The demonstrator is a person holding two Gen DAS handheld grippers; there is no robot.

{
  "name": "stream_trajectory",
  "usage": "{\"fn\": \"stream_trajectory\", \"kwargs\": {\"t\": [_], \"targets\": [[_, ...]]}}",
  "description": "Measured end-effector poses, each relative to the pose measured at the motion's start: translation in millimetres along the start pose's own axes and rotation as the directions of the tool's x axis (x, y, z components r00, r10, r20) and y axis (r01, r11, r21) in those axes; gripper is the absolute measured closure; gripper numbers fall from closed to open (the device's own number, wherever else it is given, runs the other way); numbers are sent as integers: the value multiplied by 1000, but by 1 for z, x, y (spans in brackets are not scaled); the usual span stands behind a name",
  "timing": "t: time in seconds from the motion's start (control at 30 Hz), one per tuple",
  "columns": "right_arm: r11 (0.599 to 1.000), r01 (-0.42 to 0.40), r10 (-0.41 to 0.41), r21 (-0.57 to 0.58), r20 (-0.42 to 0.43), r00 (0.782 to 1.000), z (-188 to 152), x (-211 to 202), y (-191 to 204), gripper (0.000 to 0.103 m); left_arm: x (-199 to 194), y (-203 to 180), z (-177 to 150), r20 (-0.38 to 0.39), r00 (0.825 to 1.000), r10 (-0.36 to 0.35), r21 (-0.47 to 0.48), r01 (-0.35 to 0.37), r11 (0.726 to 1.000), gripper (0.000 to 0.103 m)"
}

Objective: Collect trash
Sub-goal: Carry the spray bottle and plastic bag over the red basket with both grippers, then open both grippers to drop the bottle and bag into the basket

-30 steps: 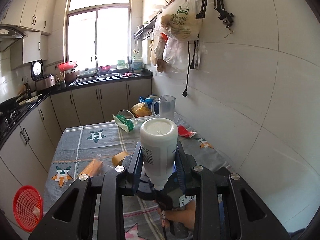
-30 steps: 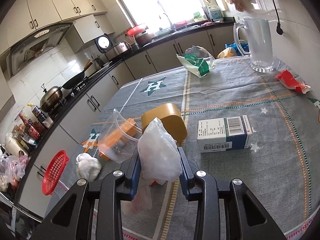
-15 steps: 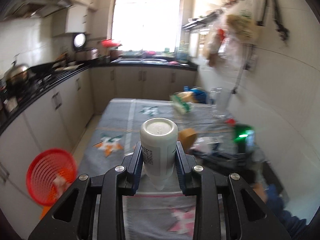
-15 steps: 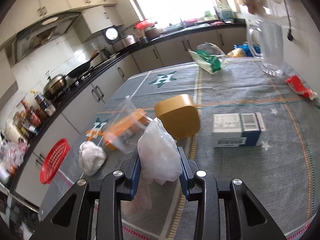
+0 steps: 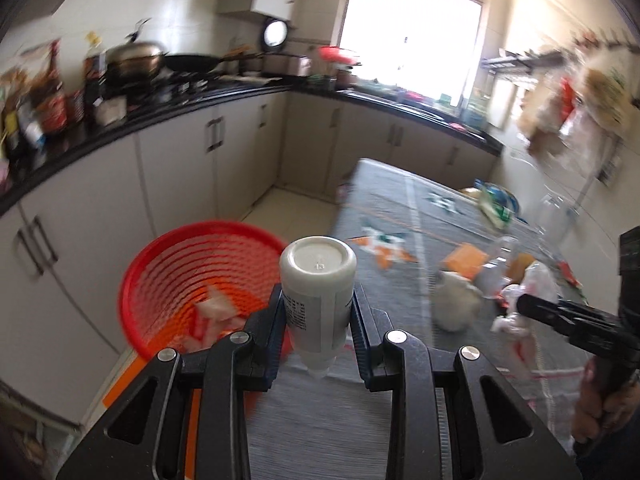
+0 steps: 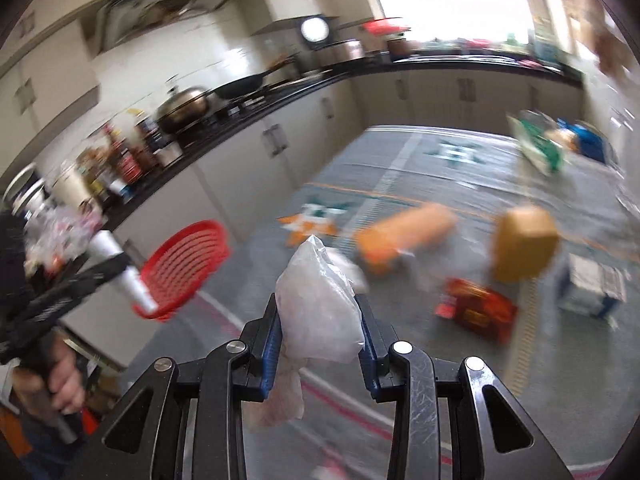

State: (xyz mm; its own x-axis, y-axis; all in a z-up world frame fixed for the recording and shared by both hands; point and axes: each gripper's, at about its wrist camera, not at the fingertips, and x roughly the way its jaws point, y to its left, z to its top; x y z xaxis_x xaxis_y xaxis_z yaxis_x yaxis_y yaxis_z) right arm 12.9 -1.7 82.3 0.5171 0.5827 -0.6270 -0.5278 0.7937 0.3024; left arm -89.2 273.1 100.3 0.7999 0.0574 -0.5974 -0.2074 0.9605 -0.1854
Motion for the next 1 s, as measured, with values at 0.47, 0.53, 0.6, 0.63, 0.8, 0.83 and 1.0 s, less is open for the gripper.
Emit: {"fn": "stream_trajectory", "kwargs": {"t": [0.47,0.53,0.6,0.63,0.8,0.83,1.0], "targets": [[973,-122,102,-194,-109,989,46,113,137,66,38,82,3,-52,995,89,-87,-93,992,74],[971,-116,94,-208,-113,989,49,125,144,66,42,88,5,-57,994,91,-92,-96,991,74],[970,-101,78,-223,-112,991,53,138,152,65,46,92,7,-58,994,93,-95,-99,991,74],[969,-96,71,-227,-114,991,55,145,154,65,48,93,7,-59,994,96,-96,-102,990,74],[972,-102,74,-214,-134,988,61,171,163,63,55,101,7,-66,993,100,-107,-107,989,74],[972,-98,71,-212,-135,988,62,175,164,62,56,101,6,-64,993,98,-105,-104,989,74],[978,-102,75,-181,-151,986,65,191,166,57,57,101,5,-55,993,106,-98,-111,989,73]]}}
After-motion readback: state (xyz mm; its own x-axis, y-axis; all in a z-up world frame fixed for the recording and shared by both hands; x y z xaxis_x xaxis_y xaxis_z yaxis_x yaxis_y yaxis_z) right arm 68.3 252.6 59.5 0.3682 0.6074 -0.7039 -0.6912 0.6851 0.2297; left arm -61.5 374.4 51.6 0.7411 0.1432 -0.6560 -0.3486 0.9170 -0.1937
